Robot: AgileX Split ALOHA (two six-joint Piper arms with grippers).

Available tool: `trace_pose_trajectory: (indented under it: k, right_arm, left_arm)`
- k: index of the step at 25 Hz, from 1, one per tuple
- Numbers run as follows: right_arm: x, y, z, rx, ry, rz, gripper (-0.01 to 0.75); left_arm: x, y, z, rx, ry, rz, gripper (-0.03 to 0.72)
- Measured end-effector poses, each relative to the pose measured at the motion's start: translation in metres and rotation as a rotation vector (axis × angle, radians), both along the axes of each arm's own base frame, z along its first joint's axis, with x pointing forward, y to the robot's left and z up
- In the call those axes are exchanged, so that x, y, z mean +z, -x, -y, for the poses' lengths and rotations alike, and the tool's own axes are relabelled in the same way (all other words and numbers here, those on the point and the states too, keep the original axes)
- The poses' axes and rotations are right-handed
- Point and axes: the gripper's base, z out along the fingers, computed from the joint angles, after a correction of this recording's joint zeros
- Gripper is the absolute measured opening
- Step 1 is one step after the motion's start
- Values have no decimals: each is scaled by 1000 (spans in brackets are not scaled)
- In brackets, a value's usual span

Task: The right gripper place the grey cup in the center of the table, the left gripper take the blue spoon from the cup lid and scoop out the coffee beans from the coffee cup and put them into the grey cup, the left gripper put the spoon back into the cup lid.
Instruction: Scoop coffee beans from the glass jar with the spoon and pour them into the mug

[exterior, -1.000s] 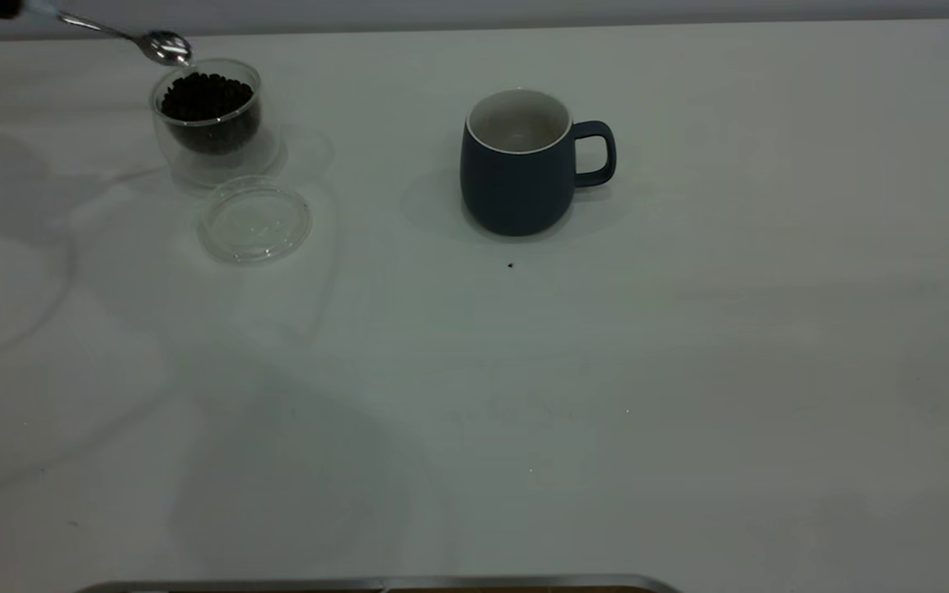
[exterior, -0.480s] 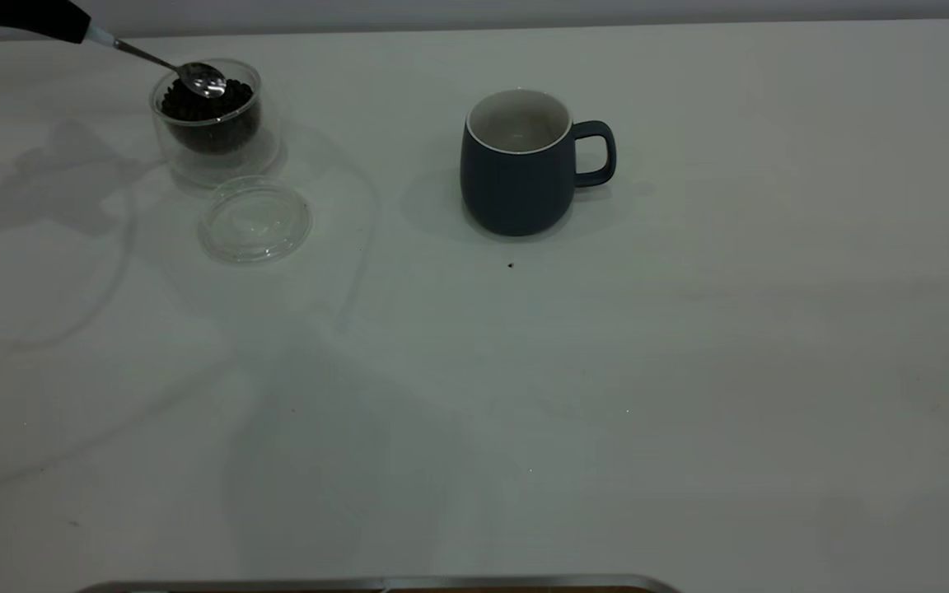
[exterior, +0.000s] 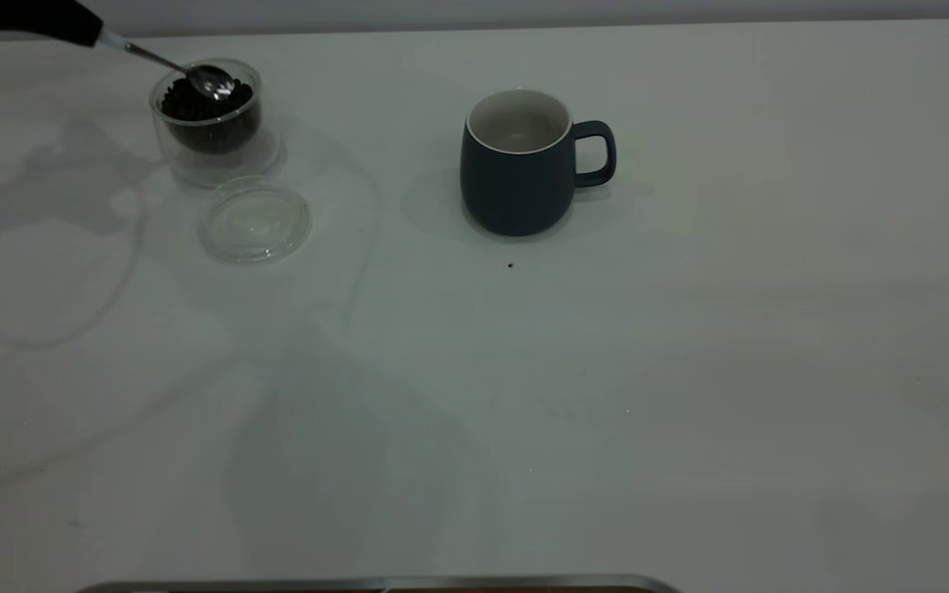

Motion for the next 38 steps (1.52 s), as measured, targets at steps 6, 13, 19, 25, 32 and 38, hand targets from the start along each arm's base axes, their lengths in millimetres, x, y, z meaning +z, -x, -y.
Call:
trace_pose_trajectory:
  k: [6, 13, 19, 25, 32, 38]
  right_arm:
    - [0, 0, 0, 0, 0, 0, 592]
    - [0, 0, 0, 0, 0, 0, 592]
    - [0, 0, 0, 0, 0, 0, 592]
    - [0, 0, 0, 0, 0, 0, 591]
    - [0, 0, 0, 0, 0, 0, 591]
    - [0, 0, 0, 0, 0, 0, 591]
  left_arm:
    - [-14, 3, 2, 41, 56, -91, 130]
    - [-14, 3, 3, 190, 141, -221, 130]
    - [-14, 3, 3, 322, 206, -326, 130]
    - [-14, 5, -1, 425, 266, -413, 130]
    - [-16, 9, -18, 500, 352, -486, 130]
    - [-34, 10, -23, 543, 475, -531, 130]
